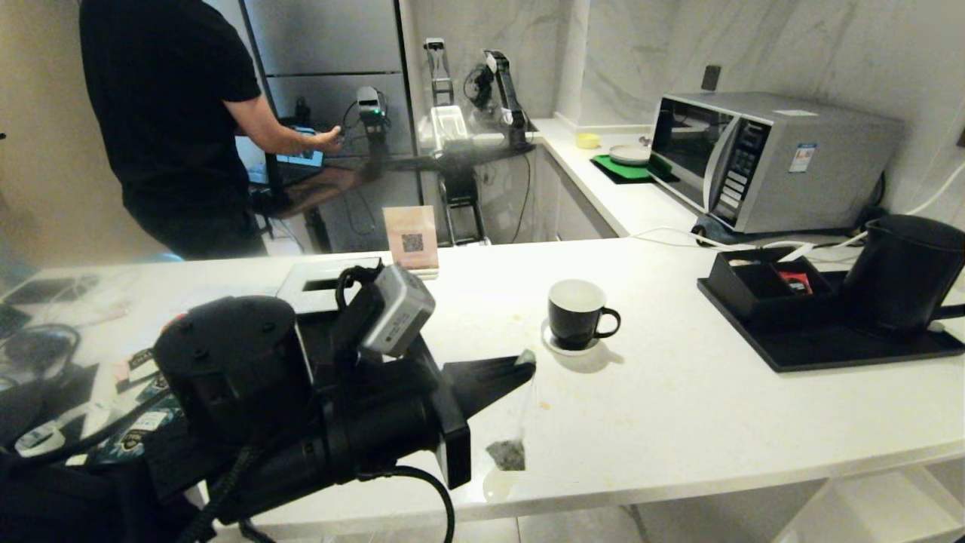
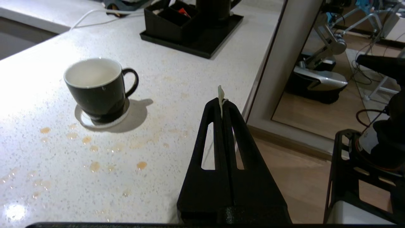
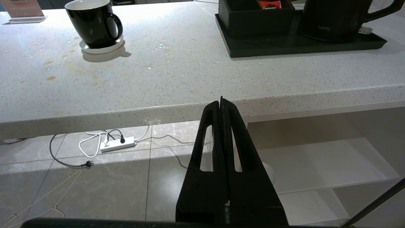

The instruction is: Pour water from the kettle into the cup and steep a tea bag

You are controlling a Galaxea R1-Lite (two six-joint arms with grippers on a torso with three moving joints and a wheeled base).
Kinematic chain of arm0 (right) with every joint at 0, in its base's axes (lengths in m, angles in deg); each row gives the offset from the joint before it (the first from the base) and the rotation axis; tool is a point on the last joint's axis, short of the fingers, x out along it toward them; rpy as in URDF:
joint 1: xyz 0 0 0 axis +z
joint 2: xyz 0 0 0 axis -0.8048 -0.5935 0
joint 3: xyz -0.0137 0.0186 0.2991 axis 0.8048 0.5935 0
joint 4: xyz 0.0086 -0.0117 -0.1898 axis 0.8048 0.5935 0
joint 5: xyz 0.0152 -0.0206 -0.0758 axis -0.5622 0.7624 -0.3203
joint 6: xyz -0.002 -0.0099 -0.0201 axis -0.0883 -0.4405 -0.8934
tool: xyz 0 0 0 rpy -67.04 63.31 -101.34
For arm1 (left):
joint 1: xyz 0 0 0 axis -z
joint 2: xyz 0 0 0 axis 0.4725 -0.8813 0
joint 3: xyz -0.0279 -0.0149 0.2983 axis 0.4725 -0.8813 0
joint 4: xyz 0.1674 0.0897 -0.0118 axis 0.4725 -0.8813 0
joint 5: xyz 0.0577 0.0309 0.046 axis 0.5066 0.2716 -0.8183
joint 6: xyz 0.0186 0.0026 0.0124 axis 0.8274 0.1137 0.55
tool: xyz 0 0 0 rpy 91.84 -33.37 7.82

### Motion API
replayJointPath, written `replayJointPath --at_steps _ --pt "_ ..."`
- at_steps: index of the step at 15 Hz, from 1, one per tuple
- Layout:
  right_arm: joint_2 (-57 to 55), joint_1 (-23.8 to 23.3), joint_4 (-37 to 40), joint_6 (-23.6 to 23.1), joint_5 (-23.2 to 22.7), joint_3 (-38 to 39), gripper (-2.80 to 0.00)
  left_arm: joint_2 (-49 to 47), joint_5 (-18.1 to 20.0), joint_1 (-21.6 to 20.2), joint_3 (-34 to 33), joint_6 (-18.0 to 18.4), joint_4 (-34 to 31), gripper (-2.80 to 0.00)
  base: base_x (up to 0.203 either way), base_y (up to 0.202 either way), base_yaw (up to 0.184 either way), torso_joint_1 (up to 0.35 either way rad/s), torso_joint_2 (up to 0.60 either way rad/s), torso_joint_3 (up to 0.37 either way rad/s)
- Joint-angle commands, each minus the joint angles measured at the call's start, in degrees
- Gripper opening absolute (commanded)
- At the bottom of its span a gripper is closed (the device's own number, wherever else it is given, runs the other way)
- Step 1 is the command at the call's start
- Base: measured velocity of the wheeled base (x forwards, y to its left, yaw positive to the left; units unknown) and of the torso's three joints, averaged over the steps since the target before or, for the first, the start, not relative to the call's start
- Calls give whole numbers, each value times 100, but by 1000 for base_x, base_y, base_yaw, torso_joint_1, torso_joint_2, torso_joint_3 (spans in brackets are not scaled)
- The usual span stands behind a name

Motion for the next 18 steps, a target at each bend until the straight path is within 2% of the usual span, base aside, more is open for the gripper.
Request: replayJointPath --at_steps 1,5,14,18 --pt "2 0 0 0 0 0 -280 -46 14 -104 166 -4 36 -280 0 0 0 0 0 0" --pt "2 -1 0 0 0 0 -280 -317 46 -304 569 4 28 -280 0 0 0 0 0 0" --pt "2 -9 0 0 0 0 -280 -1095 108 -311 1860 23 41 -280 0 0 0 0 0 0" --pt "2 0 -3 0 0 0 -280 -1542 360 -345 2417 12 45 -280 0 0 0 0 0 0"
